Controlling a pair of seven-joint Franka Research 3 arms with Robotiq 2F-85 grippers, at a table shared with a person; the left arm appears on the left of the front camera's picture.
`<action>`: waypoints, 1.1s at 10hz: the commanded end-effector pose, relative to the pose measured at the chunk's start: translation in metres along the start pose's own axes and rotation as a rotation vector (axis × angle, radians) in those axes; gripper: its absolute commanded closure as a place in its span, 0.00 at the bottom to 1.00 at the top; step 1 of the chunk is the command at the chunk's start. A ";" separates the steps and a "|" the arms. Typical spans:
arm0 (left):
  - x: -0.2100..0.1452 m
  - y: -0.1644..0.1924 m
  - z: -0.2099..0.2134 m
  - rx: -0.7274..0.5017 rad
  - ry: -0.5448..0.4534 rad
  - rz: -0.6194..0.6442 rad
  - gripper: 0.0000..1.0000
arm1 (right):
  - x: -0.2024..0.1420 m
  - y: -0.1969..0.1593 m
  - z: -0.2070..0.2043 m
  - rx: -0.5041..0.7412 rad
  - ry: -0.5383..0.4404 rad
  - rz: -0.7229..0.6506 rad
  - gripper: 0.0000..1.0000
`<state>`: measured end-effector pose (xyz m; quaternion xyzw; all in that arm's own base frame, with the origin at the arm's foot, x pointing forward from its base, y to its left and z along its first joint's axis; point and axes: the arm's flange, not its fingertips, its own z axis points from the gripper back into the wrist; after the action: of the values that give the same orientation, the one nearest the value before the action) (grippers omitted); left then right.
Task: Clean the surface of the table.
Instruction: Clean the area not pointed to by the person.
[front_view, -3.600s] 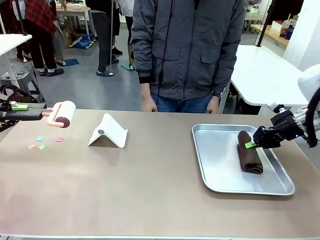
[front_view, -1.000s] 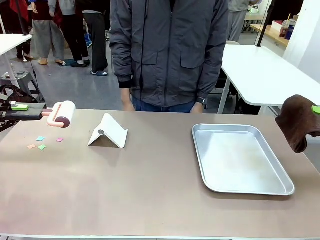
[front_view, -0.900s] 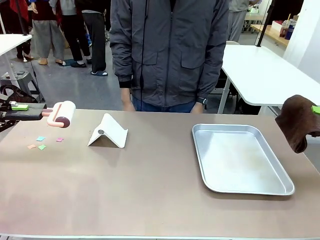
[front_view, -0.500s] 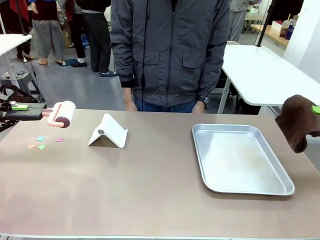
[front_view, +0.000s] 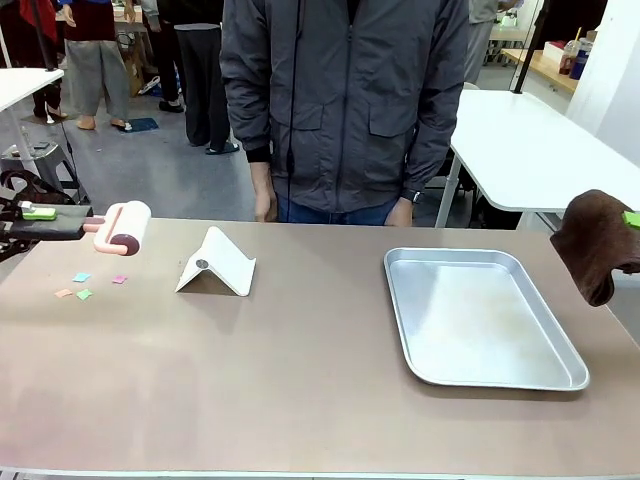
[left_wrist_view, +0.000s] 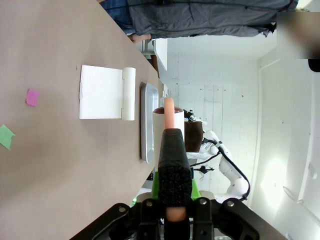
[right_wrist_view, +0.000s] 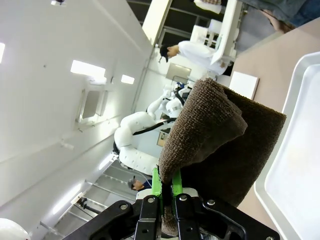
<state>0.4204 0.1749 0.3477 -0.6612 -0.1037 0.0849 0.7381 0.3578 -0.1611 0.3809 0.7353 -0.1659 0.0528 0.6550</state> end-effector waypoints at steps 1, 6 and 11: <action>0.009 -0.028 0.007 0.100 0.035 -0.160 0.78 | 0.000 0.006 0.000 0.013 -0.001 0.014 0.91; 0.039 -0.009 0.105 0.349 0.006 -0.086 0.78 | 0.000 0.006 0.000 0.013 -0.001 0.014 0.91; 0.046 0.031 0.152 0.452 -0.018 0.016 0.78 | 0.000 0.006 0.000 0.013 -0.001 0.014 0.91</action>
<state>0.4242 0.3390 0.3241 -0.4697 -0.0999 0.1199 0.8689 0.3579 -0.1614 0.3814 0.7351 -0.1663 0.0532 0.6550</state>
